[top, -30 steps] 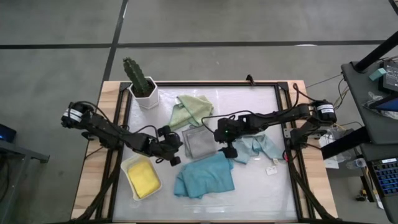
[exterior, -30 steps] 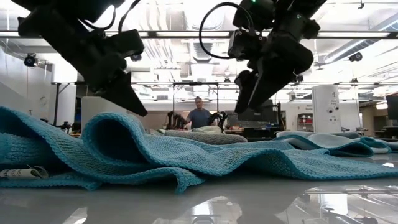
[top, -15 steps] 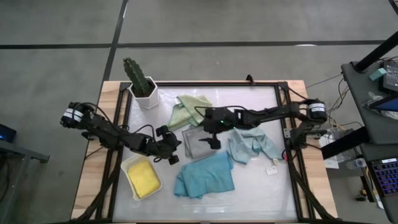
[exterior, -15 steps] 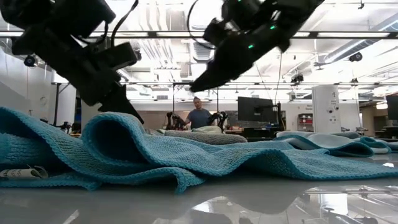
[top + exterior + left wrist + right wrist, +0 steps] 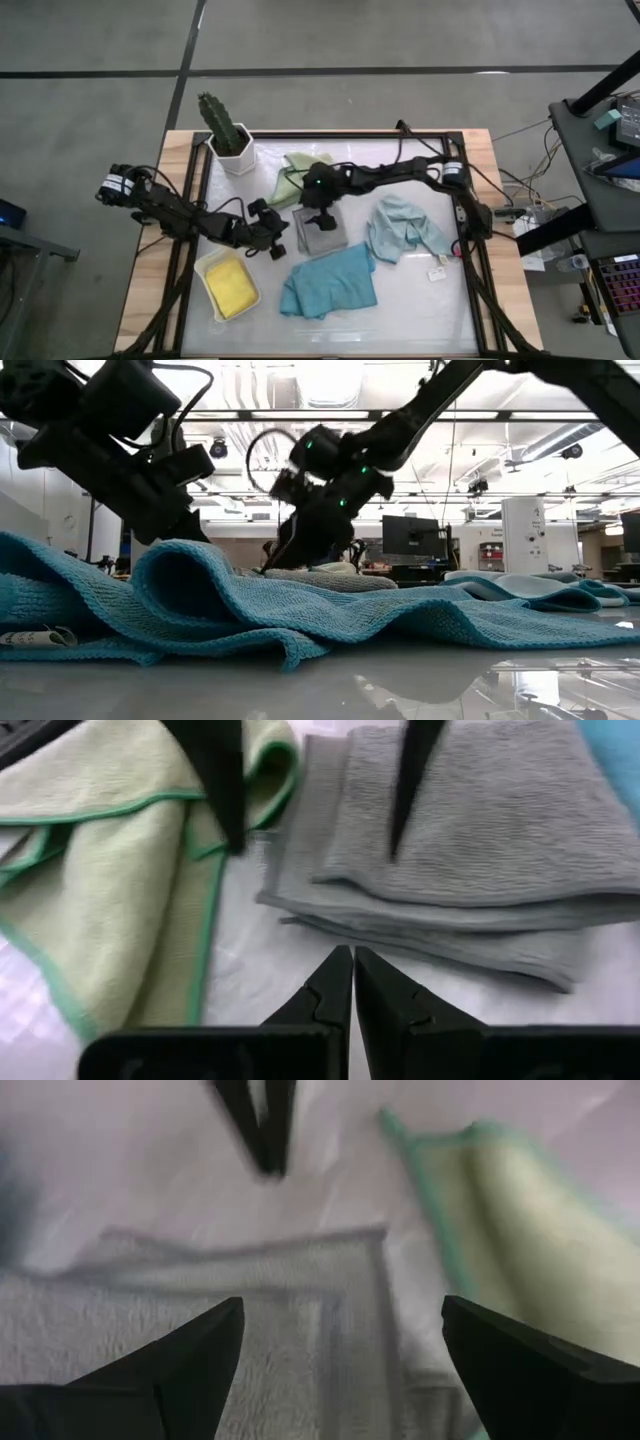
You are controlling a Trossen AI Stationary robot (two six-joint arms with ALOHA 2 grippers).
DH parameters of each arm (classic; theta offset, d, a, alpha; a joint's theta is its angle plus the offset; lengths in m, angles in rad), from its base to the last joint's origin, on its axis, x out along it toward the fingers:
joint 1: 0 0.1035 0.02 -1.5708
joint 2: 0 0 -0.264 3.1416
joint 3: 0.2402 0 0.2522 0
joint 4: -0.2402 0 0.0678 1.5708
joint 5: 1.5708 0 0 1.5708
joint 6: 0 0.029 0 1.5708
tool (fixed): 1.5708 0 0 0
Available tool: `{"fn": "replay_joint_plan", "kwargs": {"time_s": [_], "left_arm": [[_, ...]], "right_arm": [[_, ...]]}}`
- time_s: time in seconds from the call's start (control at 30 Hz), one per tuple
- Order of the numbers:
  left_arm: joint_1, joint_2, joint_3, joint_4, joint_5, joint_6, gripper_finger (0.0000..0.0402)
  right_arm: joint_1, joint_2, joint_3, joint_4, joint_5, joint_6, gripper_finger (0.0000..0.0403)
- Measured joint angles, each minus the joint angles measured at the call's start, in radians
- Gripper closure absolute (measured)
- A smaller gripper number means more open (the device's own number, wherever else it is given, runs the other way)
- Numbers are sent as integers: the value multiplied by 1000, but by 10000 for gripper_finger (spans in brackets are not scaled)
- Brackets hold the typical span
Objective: Fold microfiber towels
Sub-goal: Fold the gray microfiber towel
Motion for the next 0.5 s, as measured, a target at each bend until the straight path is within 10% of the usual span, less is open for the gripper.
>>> {"fn": "replay_joint_plan", "kwargs": {"time_s": [0.5], "left_arm": [[27, 0, -54, 80, -17, -1, 402]], "right_arm": [[-13, 60, 54, -19, -22, -42, 78]]}}
